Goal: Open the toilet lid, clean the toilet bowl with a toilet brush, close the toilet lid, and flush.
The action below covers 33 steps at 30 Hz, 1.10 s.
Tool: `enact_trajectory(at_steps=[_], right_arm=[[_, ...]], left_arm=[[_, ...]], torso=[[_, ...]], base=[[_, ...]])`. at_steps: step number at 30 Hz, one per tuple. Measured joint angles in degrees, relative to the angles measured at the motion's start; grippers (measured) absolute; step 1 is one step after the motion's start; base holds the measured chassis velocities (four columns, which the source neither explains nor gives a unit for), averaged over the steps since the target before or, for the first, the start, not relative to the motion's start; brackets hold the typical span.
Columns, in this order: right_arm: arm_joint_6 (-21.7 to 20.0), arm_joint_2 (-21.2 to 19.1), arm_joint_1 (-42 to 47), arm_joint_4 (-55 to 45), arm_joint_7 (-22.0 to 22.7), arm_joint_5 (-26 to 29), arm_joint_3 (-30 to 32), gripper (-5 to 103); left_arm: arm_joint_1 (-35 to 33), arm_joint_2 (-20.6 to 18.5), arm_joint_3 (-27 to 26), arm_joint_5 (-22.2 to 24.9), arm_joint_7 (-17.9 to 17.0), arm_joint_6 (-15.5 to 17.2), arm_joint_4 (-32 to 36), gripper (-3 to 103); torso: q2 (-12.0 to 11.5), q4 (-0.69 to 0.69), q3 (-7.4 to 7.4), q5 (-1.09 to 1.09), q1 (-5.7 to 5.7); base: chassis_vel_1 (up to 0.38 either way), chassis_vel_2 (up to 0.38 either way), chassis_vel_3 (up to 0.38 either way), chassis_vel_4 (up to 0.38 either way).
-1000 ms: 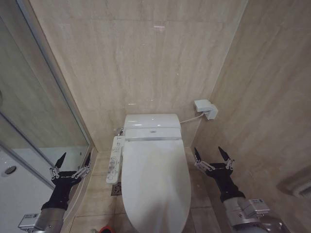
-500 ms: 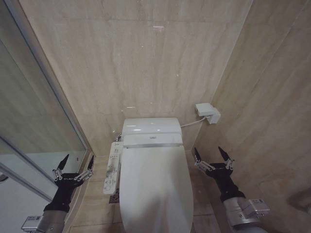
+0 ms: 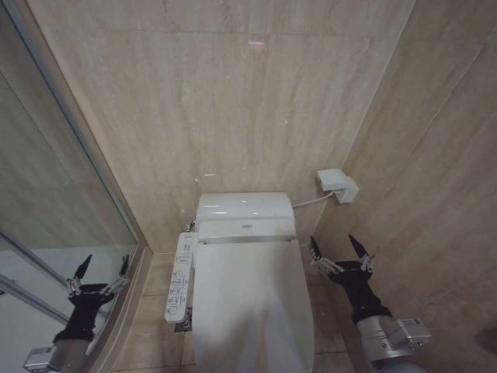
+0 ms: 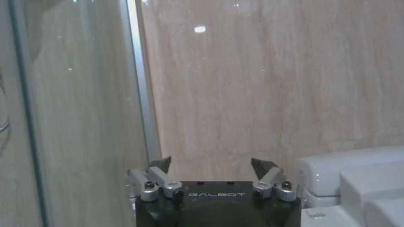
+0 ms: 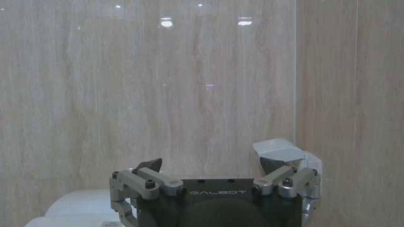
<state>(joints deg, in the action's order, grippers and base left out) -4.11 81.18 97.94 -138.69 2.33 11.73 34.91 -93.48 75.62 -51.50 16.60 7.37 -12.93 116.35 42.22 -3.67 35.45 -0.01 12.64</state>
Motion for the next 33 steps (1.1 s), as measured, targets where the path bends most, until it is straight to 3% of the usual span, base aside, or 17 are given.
enact_trajectory(at_steps=[5,6,12,13,19,20,27,28,33], right_arm=[[0.0,0.0,0.0,0.0,0.0,0.0,0.0,100],[0.0,0.0,0.0,0.0,0.0,0.0,0.0,100],[0.0,0.0,0.0,0.0,0.0,0.0,0.0,100],[0.0,0.0,0.0,0.0,0.0,0.0,0.0,100],[0.0,0.0,0.0,0.0,0.0,0.0,0.0,100],[0.0,0.0,0.0,0.0,0.0,0.0,0.0,100],[0.0,0.0,0.0,0.0,0.0,0.0,0.0,100],[0.0,0.0,0.0,0.0,0.0,0.0,0.0,100],[0.0,0.0,0.0,0.0,0.0,0.0,0.0,100]], left_arm=[[1.7,-0.8,-0.3,1.1,1.6,-0.6,-2.1,92],[2.4,-1.2,-0.2,1.1,2.1,-1.0,-3.0,66],[7.1,-5.1,0.7,3.9,6.5,-4.7,-11.3,66],[8.4,-5.9,1.4,4.9,6.9,-5.2,-13.3,38],[12.6,-8.2,3.7,6.0,8.8,-6.4,-18.7,38],[13.3,-8.6,4.3,6.1,9.3,-6.5,-19.7,12],[16.2,-9.5,5.9,7.6,9.7,-6.3,-23.1,12],[17.1,-9.8,6.2,8.1,9.7,-6.2,-24.2,0],[19.4,-10.5,7.0,8.6,9.9,-6.4,-27.6,0]], torso=[[0.0,0.0,0.0,0.0,0.0],[0.0,0.0,0.0,-0.01,0.0],[0.0,0.01,0.0,0.0,0.01],[0.0,0.0,0.0,0.0,0.01],[0.0,0.0,0.0,0.0,0.01],[0.0,-0.01,0.0,0.0,0.01],[0.0,0.01,0.0,0.0,0.01],[0.0,0.0,0.0,0.01,0.01],[0.0,0.0,0.0,0.01,0.01]], base=[[0.0,0.0,0.0,0.0],[0.0,0.0,0.0,0.0],[0.0,0.0,0.0,0.0],[0.0,0.0,0.0,0.0],[0.0,0.0,0.0,0.0],[0.0,0.0,0.0,0.0],[0.0,0.0,0.0,0.0],[0.0,0.0,0.0,0.0],[0.0,0.0,0.0,0.0]])
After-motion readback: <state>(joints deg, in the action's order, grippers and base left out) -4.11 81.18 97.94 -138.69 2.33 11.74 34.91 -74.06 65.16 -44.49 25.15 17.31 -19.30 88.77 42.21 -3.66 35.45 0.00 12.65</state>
